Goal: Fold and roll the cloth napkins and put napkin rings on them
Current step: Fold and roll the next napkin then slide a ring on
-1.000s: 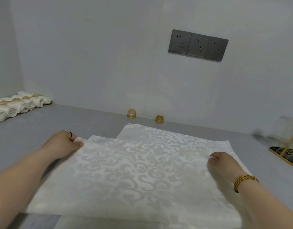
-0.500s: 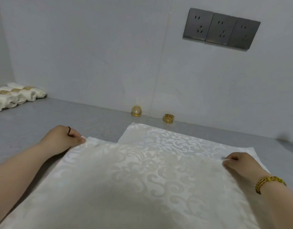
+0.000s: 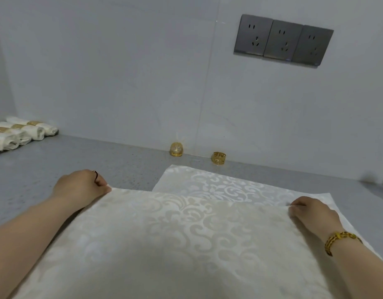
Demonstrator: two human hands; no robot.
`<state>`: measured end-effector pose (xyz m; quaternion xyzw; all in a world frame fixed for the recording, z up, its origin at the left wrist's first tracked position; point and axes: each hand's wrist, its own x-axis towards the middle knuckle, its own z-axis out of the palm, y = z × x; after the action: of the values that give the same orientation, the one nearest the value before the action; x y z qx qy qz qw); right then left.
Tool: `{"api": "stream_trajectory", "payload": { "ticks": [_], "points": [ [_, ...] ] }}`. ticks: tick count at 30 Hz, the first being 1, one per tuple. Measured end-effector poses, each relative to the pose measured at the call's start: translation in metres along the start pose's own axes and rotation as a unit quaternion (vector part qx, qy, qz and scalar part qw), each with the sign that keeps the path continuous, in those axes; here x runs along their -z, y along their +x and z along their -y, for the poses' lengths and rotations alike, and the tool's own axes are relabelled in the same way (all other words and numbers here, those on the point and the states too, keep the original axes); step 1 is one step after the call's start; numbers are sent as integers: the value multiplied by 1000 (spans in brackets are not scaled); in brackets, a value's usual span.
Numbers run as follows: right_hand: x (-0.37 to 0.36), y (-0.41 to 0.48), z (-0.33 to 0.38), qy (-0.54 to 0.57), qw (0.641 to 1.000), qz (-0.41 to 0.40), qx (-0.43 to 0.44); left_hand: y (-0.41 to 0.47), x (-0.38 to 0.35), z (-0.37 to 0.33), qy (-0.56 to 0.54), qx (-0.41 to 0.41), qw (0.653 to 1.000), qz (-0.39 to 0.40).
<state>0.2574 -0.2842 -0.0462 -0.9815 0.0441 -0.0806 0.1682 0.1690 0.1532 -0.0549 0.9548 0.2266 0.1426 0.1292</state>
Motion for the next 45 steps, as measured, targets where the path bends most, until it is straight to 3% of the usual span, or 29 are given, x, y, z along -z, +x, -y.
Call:
{"api": "stream_trajectory", "payload": {
  "ticks": [4, 7, 10, 11, 13, 14, 16, 18, 21, 26, 28, 29, 33, 34, 36, 38, 40, 42, 45],
  "points": [
    [10, -13, 11, -51, 997, -50, 29, -12, 8, 2, 5, 1, 1000, -10],
    [19, -45, 33, -45, 991, -48, 118, -44, 16, -17, -76, -69, 995, -20],
    [3, -109, 62, 8, 965, -19, 262, -103, 17, -35, -147, -238, 959, 45],
    [-1, -130, 72, 28, 943, -32, 329, -127, 16, -43, -122, -298, 943, 77],
    [-2, -171, 93, 19, 911, 41, 410, -156, 10, -45, -46, -358, 925, 116],
    [-6, -184, 97, -8, 904, 91, 417, -165, 2, -42, -9, -386, 917, 96],
    [-15, -203, 95, -71, 898, 151, 408, -177, -10, -38, 41, -397, 916, 50],
    [-16, -210, 86, -111, 905, 143, 384, -185, -8, -37, 75, -392, 915, 57],
    [-30, -204, 53, -171, 913, 47, 367, -186, -9, -32, 119, -393, 911, 46],
    [-13, -201, 19, -182, 914, 76, 356, -191, 9, -40, 78, -379, 913, 130],
    [-5, -202, 9, -193, 914, 87, 347, -187, -3, -33, 58, -460, 885, -30],
    [-4, -201, 3, -196, 912, 90, 349, -188, -3, -32, 16, -450, 893, -21],
    [21, -208, -3, -184, 927, 91, 314, -185, 11, -26, 55, -412, 909, 29],
    [27, -207, -5, -153, 936, 69, 309, -183, 9, -22, 63, -416, 907, 24],
    [33, -199, -15, -127, 922, -1, 367, -186, 19, -16, 49, -413, 909, 22],
    [41, -199, -21, -98, 932, 31, 348, -190, 31, -13, 35, -407, 913, 4],
    [49, -199, -26, -96, 941, 52, 320, -195, 48, -13, -8, -391, 920, 34],
    [62, -197, -28, -66, 950, 76, 296, -189, 53, -1, -55, -367, 928, -18],
    [83, -193, -34, -43, 955, 145, 256, -177, 66, 15, -97, -339, 932, 80]
  ]
}}
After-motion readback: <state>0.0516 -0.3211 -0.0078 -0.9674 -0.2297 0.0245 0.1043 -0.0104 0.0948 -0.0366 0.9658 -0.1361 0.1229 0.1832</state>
